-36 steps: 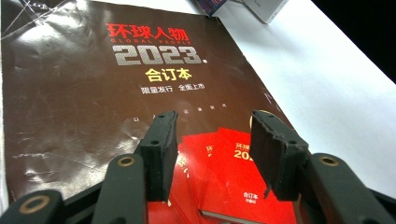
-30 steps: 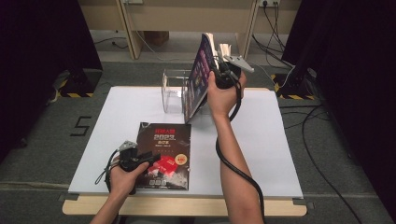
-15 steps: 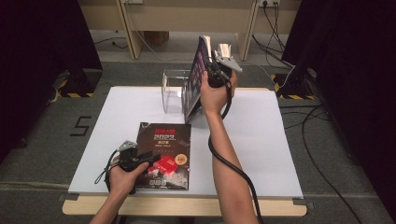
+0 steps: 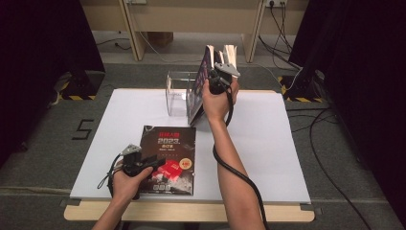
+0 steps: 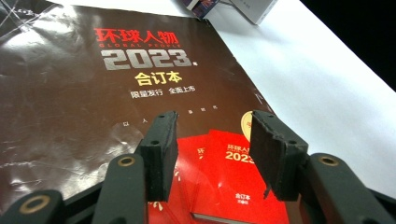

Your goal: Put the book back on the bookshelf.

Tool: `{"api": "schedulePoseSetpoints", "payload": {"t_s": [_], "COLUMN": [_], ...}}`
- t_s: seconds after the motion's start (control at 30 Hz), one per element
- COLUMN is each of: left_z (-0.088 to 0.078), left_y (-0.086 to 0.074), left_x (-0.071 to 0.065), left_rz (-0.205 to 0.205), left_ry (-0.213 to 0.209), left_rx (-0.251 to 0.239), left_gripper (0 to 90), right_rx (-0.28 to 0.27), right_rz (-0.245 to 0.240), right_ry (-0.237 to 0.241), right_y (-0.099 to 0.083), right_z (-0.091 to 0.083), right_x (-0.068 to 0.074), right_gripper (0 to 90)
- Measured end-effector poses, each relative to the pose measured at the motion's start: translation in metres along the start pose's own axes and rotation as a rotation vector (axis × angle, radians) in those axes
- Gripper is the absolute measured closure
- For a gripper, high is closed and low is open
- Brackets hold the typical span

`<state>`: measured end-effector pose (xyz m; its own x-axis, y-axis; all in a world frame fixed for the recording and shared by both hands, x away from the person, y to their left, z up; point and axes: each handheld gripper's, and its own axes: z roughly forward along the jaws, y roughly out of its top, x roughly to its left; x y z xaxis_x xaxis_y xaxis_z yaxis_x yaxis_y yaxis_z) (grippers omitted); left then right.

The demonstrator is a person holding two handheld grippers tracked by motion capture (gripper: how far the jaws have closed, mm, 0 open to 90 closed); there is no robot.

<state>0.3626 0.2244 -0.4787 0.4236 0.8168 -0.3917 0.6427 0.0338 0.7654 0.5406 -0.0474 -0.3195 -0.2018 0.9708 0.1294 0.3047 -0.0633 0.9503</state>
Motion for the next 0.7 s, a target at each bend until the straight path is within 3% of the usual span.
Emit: {"api": "schedulePoseSetpoints", "payload": {"t_s": [0.27,0.5,0.7], "left_z": [0.001,0.001,0.003], "left_y": [-0.001,0.0,-0.001], "left_x": [-0.002,-0.002,-0.003], "left_rz": [-0.003,0.002,0.003], "left_ry": [-0.003,0.0,0.0], "left_rx": [0.002,0.003,0.003], "left_gripper": [50.8,50.8,50.6], "right_rx": [0.049,0.042,0.046], "right_rz": [-0.066,-0.053,-0.051], "right_ry": [-0.024,-0.018,-0.001], "right_y": [0.004,0.008,0.007], "right_z": [-0.003,-0.016,-0.032], "right_x": [0.004,-0.002,-0.008], "right_gripper": [73.6,65.4,63.6]}}
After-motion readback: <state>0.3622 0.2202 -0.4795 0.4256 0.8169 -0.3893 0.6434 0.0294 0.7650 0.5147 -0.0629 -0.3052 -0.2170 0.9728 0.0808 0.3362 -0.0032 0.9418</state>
